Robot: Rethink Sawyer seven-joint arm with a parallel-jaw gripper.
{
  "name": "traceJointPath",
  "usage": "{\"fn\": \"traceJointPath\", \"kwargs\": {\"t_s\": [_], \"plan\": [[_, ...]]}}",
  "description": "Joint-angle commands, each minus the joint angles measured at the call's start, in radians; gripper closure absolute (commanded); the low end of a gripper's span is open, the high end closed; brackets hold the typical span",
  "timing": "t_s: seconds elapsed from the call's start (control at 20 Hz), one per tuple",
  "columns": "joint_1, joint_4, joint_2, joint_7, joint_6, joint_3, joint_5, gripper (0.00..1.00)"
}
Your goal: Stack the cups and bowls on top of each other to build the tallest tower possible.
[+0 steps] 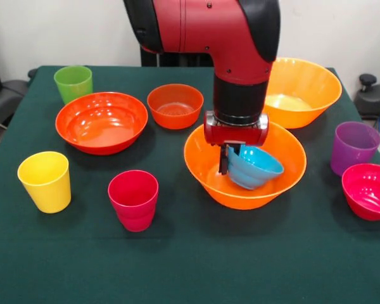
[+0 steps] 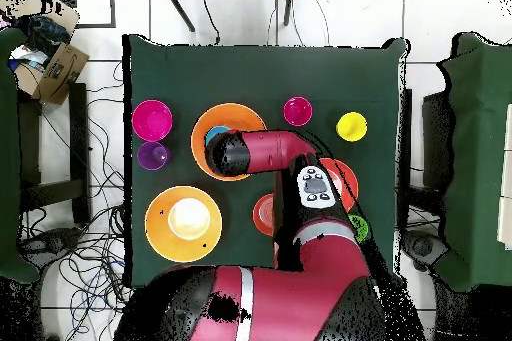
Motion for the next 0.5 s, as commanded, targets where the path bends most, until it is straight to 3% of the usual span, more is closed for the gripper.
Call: {"fn": "traceJointPath", "kwargs": {"t_s": [0.05, 0.35, 0.4, 0.5], "plan": [[-0.017, -0.188, 0.079, -0.124, 0.136, 0.108, -0.028, 1.0], [-0.045, -0.233, 0.092, -0.135, 0.201, 0.126, -0.027, 1.0], [-0.049, -0.24, 0.095, -0.134, 0.216, 0.127, -0.029, 0.0], [-0.053, -0.255, 0.102, -0.14, 0.264, 0.126, -0.017, 0.0]]}}
